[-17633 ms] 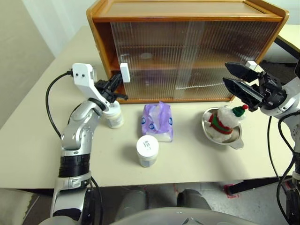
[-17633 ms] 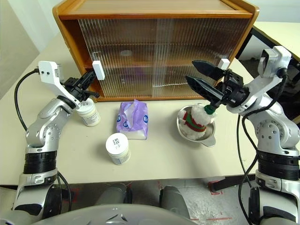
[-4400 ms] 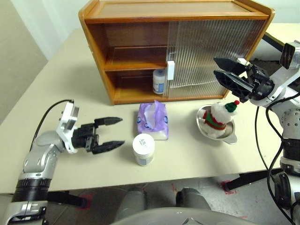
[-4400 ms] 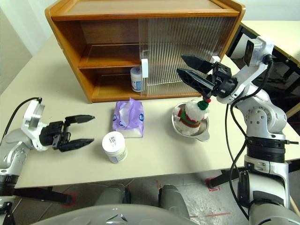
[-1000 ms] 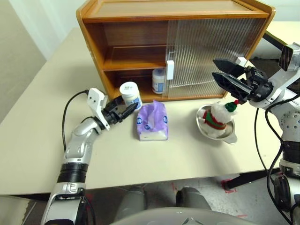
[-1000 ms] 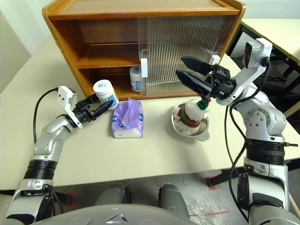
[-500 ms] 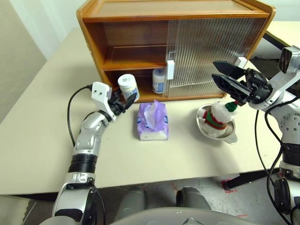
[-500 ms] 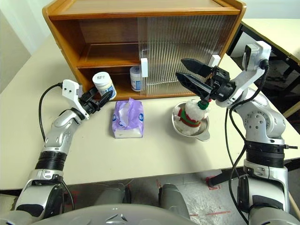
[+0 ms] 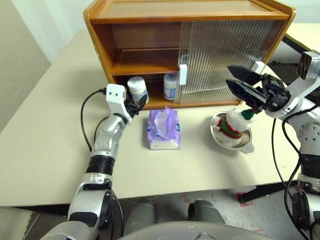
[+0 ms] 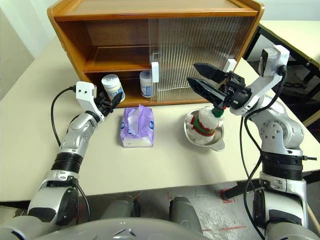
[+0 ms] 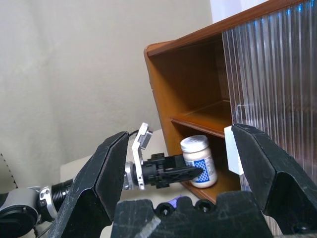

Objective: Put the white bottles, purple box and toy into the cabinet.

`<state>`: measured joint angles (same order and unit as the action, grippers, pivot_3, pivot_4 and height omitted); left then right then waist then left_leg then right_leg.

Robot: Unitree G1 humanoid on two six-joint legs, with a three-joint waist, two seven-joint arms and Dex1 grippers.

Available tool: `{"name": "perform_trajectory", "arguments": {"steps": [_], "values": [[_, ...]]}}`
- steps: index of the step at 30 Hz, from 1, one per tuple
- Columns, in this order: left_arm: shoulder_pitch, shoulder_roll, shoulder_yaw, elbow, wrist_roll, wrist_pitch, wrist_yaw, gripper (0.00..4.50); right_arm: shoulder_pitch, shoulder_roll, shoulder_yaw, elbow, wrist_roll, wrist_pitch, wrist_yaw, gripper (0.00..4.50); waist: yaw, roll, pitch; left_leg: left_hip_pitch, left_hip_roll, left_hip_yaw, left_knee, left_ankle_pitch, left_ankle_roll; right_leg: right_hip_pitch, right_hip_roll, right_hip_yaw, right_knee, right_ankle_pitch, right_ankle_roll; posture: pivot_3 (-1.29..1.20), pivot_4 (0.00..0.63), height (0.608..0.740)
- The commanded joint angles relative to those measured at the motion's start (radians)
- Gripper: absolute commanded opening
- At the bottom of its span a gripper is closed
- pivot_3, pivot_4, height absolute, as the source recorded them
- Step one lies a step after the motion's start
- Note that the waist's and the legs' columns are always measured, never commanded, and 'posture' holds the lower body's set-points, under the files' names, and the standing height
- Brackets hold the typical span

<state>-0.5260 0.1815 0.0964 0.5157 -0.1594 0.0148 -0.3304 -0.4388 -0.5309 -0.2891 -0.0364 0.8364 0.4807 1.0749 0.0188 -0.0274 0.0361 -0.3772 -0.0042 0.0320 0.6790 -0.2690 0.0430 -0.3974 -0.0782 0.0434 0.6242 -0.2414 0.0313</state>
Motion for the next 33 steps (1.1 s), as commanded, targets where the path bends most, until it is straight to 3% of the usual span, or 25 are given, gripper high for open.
{"name": "perform_trajectory", "arguments": {"steps": [1,8,28,32,33], "values": [[-0.046,-0.023,-0.003,0.039,0.024,-0.036,0.052,3.06,0.013,0.003,-0.011,-0.019,0.007,-0.016,-0.002,4.50,0.000,0.000,0.000,0.000,0.000,0.000,0.000,0.000,0.000,0.000,0.000,0.000,0.000,0.000,0.000,-0.01,0.000,0.740],[-0.110,-0.048,0.020,0.185,0.064,-0.101,0.185,3.06,0.021,-0.001,-0.016,-0.030,0.014,-0.016,-0.009,4.50,-0.004,0.000,0.000,0.000,0.000,0.001,0.000,0.000,0.000,0.000,0.002,0.002,0.000,0.000,0.001,-0.02,0.000,0.740],[-0.271,-0.090,0.032,0.497,0.073,-0.247,0.250,3.06,0.027,-0.008,-0.021,-0.040,0.017,-0.016,-0.014,4.50,-0.006,-0.001,0.000,0.000,0.000,0.002,0.001,0.000,0.000,0.000,0.005,0.004,-0.001,0.002,0.003,-0.03,0.000,0.740],[-0.271,-0.083,0.032,0.507,0.078,-0.251,0.258,4.48,0.023,-0.009,-0.019,-0.037,0.016,-0.015,-0.014,4.50,-0.005,-0.002,0.000,0.000,0.001,0.003,0.001,0.000,0.000,0.000,0.006,0.005,-0.001,0.002,0.003,-0.03,0.000,0.740],[-0.269,-0.081,0.031,0.507,0.079,-0.251,0.258,4.48,0.022,-0.009,-0.018,-0.036,0.016,-0.015,-0.014,4.50,-0.005,-0.002,0.000,0.000,0.001,0.003,0.001,0.000,0.000,0.000,0.006,0.005,-0.001,0.002,0.003,-0.03,0.000,0.740]]}}
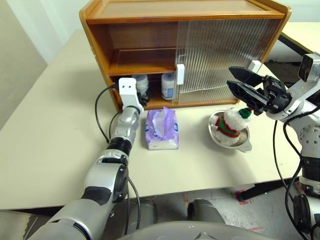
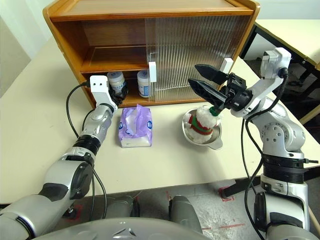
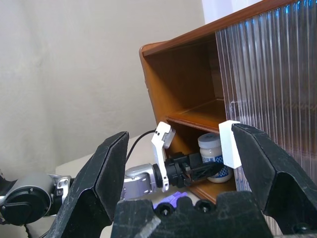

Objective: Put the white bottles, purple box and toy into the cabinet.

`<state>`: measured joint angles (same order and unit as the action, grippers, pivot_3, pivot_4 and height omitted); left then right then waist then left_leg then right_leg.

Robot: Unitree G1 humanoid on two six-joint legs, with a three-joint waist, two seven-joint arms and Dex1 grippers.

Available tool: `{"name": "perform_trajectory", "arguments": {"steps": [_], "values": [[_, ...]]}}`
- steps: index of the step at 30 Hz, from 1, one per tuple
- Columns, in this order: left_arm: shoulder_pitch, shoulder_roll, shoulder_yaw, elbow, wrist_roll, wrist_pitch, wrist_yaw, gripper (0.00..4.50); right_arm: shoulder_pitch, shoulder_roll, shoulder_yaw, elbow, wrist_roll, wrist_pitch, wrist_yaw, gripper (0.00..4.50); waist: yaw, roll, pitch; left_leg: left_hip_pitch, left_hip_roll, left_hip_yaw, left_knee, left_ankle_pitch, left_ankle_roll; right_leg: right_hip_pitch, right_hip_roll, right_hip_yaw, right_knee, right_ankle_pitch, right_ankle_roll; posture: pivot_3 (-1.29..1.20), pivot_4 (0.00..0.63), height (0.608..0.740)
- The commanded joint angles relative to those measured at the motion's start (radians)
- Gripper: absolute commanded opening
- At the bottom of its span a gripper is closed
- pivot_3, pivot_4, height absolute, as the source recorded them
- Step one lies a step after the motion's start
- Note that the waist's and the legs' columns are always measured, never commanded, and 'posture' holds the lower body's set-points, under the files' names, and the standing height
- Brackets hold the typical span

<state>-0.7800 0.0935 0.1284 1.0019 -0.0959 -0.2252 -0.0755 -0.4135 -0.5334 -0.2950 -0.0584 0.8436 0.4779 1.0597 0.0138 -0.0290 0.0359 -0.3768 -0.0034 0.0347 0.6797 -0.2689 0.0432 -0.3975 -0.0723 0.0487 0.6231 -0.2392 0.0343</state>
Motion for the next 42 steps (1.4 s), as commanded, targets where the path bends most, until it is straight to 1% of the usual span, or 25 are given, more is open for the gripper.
{"name": "perform_trajectory", "arguments": {"steps": [1,6,11,18,21,28,31,34,37,42], "values": [[-0.013,0.008,-0.001,0.021,0.015,-0.011,0.002,4.48,-0.005,-0.006,-0.012,-0.012,0.008,-0.013,0.001,4.50,0.000,0.000,0.000,0.000,0.000,0.000,0.000,0.000,0.000,0.000,0.000,0.000,0.000,0.000,0.000,-0.02,0.000,0.740],[-0.001,0.009,0.009,0.004,-0.003,-0.009,-0.019,4.48,-0.012,-0.004,-0.008,-0.005,0.006,-0.013,0.002,4.50,0.000,0.000,0.000,0.000,0.000,0.001,0.000,0.000,0.000,0.000,0.001,0.002,0.000,0.001,0.001,-0.02,0.000,0.740],[0.027,0.007,0.022,-0.062,-0.026,0.010,-0.054,4.48,-0.017,-0.002,-0.005,-0.002,0.005,-0.013,0.003,4.50,0.000,0.000,0.000,0.001,0.000,0.002,0.000,0.000,0.000,0.000,0.001,0.003,0.000,0.002,0.002,-0.01,0.000,0.740],[0.137,0.003,0.017,-0.315,-0.072,0.131,-0.111,4.48,-0.027,0.002,0.000,0.009,0.002,-0.015,0.007,4.50,0.001,0.000,0.000,0.001,0.000,0.003,0.000,0.000,0.000,0.000,0.001,0.006,0.001,0.002,0.002,0.00,0.000,0.740],[0.208,0.018,-0.007,-0.460,-0.079,0.217,-0.150,4.48,-0.035,0.004,0.006,0.018,0.000,-0.016,0.012,4.50,0.001,0.000,0.000,0.002,0.000,0.003,0.000,0.000,0.000,0.000,0.001,0.007,0.001,0.002,0.002,0.01,0.000,0.740],[0.308,0.054,-0.017,-0.699,-0.117,0.377,-0.221,4.48,-0.052,0.007,0.013,0.039,-0.006,-0.017,0.023,4.50,0.002,-0.001,0.000,0.003,0.000,0.003,0.000,0.000,0.001,0.000,0.002,0.008,0.001,0.003,0.002,0.03,0.000,0.740],[0.348,0.111,-0.026,-0.797,-0.187,0.433,-0.369,4.48,-0.059,0.008,0.017,0.048,-0.009,-0.018,0.029,4.50,0.001,-0.001,-0.001,0.003,0.000,0.003,0.000,0.001,0.001,0.000,0.002,0.008,0.001,0.003,0.002,0.04,0.000,0.740],[0.386,0.192,-0.033,-0.881,-0.309,0.503,-0.581,4.48,-0.066,0.007,0.019,0.059,-0.012,-0.019,0.036,4.50,0.000,-0.001,-0.001,0.003,0.001,0.003,0.000,0.001,0.001,0.000,0.003,0.008,0.001,0.003,0.001,0.04,0.000,0.740],[0.419,0.267,-0.028,-0.919,-0.407,0.555,-0.757,4.48,-0.070,0.007,0.020,0.062,-0.014,-0.018,0.039,4.50,0.000,0.000,-0.001,0.003,0.001,0.004,0.000,0.001,0.001,0.000,0.003,0.008,0.001,0.002,0.001,0.04,0.000,0.740],[0.472,0.371,-0.034,-0.920,-0.465,0.536,-0.992,4.48,-0.075,0.007,0.023,0.069,-0.018,-0.016,0.046,4.50,-0.001,0.000,-0.001,0.004,0.001,0.004,0.000,0.001,0.001,0.000,0.002,0.008,0.001,0.002,0.000,0.05,0.000,0.740]]}}
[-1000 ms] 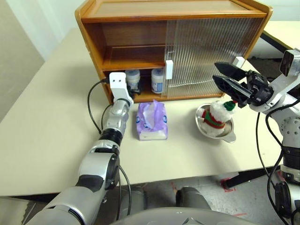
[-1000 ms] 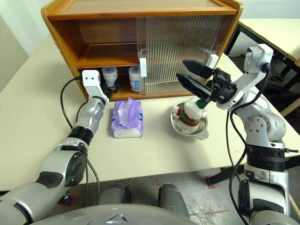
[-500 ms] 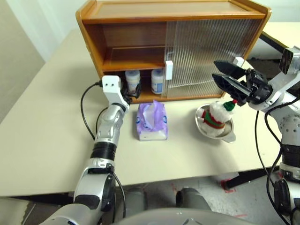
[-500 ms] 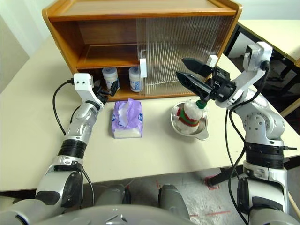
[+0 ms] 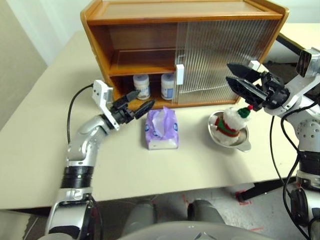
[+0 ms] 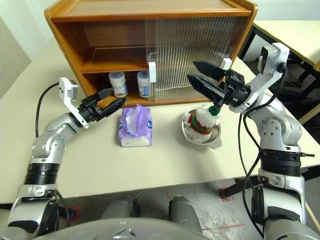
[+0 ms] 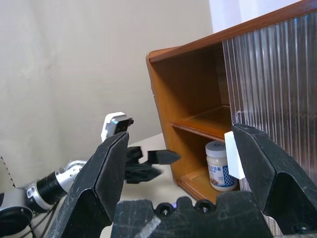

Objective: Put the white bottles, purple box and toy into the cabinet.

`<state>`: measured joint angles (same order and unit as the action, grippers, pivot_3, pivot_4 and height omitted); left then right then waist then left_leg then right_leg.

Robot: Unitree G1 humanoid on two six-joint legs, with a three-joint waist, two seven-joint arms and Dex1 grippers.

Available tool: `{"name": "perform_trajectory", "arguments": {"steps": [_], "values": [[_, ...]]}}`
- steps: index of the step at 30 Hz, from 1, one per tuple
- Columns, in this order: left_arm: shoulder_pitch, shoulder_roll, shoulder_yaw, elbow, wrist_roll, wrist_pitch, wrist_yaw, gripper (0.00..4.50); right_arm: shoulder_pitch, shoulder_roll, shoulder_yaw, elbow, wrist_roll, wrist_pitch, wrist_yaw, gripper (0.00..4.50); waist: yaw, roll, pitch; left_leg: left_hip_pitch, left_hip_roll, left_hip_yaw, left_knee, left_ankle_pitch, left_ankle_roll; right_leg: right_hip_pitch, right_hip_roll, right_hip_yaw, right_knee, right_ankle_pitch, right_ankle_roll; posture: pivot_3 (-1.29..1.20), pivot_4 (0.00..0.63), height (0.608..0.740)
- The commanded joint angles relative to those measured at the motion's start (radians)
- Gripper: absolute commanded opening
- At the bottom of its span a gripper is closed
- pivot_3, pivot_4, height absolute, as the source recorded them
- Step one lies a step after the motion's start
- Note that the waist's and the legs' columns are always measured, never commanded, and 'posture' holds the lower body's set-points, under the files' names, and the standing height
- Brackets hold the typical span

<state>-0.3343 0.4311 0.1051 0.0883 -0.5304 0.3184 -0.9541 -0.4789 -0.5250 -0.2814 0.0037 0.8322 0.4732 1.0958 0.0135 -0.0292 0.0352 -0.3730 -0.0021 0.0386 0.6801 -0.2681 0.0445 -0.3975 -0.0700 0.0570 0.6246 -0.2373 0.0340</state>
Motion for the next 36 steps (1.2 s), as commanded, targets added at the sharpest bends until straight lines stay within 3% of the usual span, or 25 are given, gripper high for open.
{"name": "perform_trajectory", "arguments": {"steps": [1,7,13,25,34,36], "values": [[0.036,0.055,-0.021,0.002,-0.024,-0.025,-0.162,4.48,-0.011,-0.001,0.010,0.009,-0.007,-0.011,0.012,4.50,0.000,0.000,0.000,0.000,0.000,0.000,0.000,0.000,0.000,0.000,0.000,0.000,0.000,0.000,-0.001,0.05,0.000,0.740],[0.047,0.099,-0.086,0.095,0.058,-0.238,-0.384,4.48,-0.016,-0.006,0.010,0.009,-0.009,-0.006,0.018,4.50,0.003,0.000,0.000,0.000,0.001,0.000,0.000,0.000,0.000,0.000,-0.001,-0.001,0.000,-0.001,-0.002,0.04,0.000,0.740],[0.028,0.102,-0.159,0.209,0.128,-0.350,-0.489,4.48,-0.006,-0.013,0.004,-0.007,-0.006,-0.001,0.012,4.50,0.002,0.001,0.000,-0.001,0.001,0.001,0.000,0.000,0.000,-0.001,-0.003,-0.001,0.000,-0.001,-0.002,0.03,0.000,0.740],[-0.064,0.021,-0.227,0.515,0.233,-0.527,-0.527,4.48,0.023,-0.031,-0.012,-0.047,0.008,0.011,-0.009,4.50,0.000,0.001,0.000,-0.002,0.001,0.001,0.000,0.000,0.000,-0.003,-0.004,-0.002,0.000,-0.001,-0.002,0.00,0.000,0.740],[-0.097,-0.021,-0.223,0.601,0.249,-0.550,-0.535,4.48,0.024,-0.032,-0.015,-0.054,0.010,0.011,-0.018,4.50,-0.004,0.001,0.000,-0.002,0.001,0.002,0.000,0.000,0.000,-0.003,-0.003,-0.002,0.001,-0.001,-0.002,-0.02,0.000,0.740],[-0.098,-0.024,-0.217,0.596,0.239,-0.530,-0.536,4.09,0.026,-0.031,-0.016,-0.053,0.009,0.009,-0.019,4.50,-0.006,0.001,0.000,-0.002,0.001,0.002,0.000,0.000,0.001,-0.003,-0.002,-0.002,0.000,-0.001,-0.001,-0.02,0.000,0.740]]}}
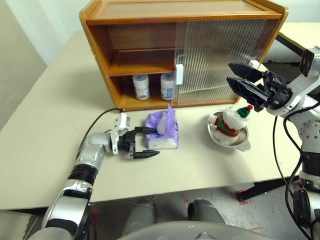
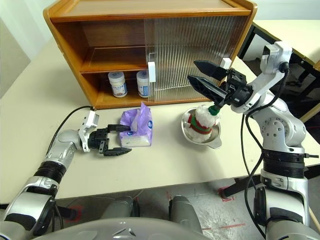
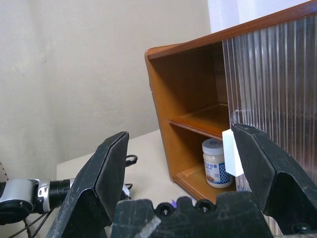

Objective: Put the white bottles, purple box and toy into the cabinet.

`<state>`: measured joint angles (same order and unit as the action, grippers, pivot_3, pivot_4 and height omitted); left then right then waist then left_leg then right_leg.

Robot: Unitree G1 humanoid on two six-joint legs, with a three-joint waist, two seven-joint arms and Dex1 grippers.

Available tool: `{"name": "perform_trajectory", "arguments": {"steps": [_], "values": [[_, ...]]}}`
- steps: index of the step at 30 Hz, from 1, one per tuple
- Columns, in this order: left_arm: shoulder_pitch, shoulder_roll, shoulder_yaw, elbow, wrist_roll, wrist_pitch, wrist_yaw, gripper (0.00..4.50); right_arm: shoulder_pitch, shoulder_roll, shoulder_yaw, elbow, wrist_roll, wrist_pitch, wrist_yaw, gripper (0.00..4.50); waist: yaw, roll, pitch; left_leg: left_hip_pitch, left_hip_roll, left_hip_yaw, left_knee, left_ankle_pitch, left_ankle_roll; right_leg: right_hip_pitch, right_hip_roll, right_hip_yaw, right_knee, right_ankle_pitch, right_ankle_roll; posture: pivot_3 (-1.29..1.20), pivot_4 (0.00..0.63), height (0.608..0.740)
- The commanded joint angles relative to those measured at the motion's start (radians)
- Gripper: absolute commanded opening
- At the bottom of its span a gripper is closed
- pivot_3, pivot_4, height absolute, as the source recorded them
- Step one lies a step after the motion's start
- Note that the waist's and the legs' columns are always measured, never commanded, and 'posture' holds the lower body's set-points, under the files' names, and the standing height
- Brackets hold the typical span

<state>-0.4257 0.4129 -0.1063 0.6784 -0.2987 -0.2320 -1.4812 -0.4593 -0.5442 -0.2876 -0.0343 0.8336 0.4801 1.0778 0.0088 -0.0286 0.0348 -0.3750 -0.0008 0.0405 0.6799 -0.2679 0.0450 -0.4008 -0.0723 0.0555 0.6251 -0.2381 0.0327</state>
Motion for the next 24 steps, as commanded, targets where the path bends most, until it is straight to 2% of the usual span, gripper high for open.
{"name": "perform_trajectory", "arguments": {"steps": [1,11,12,16,19,24], "values": [[-0.006,-0.005,-0.003,0.003,0.004,0.027,-0.011,3.88,0.008,-0.012,-0.010,-0.015,0.007,0.000,-0.001,4.50,-0.002,0.000,0.000,0.000,0.000,0.000,0.000,0.000,0.000,0.000,0.000,0.000,0.000,0.000,0.000,-0.02,0.000,0.740],[0.013,0.008,0.009,-0.035,-0.007,0.072,-0.023,0.14,0.009,-0.004,-0.006,-0.007,-0.002,-0.015,0.001,4.50,-0.018,0.000,0.000,0.000,0.000,0.000,0.000,0.000,0.000,0.000,0.001,0.001,0.000,0.000,0.001,-0.01,0.000,0.740],[0.015,0.010,0.011,-0.045,-0.009,0.077,-0.023,0.02,0.008,-0.003,-0.005,-0.006,-0.002,-0.016,0.001,4.50,-0.019,0.000,0.000,0.000,0.000,0.000,0.000,0.000,0.000,0.000,0.001,0.001,0.000,0.000,0.001,-0.01,0.000,0.740],[0.025,0.014,0.028,-0.128,-0.040,0.132,-0.006,0.02,0.005,-0.001,-0.002,0.000,-0.003,-0.017,0.003,4.50,-0.021,0.000,0.000,0.000,0.000,0.000,0.000,0.000,0.000,0.000,0.002,0.001,0.000,0.000,0.001,-0.01,0.000,0.740],[0.034,0.012,0.057,-0.234,-0.084,0.204,0.032,0.02,0.003,-0.001,-0.002,0.005,-0.003,-0.017,0.006,4.50,-0.020,0.000,0.000,0.000,0.000,0.000,0.000,0.000,0.000,0.000,0.002,0.001,0.000,0.000,0.001,0.00,0.000,0.740],[0.055,0.063,0.085,-0.457,-0.148,0.310,0.060,0.02,-0.004,0.005,0.006,0.017,-0.008,-0.021,0.011,4.50,-0.020,0.000,0.000,0.000,0.001,0.000,0.000,0.000,0.000,0.000,0.002,0.002,0.000,0.001,0.001,0.01,0.000,0.740]]}}
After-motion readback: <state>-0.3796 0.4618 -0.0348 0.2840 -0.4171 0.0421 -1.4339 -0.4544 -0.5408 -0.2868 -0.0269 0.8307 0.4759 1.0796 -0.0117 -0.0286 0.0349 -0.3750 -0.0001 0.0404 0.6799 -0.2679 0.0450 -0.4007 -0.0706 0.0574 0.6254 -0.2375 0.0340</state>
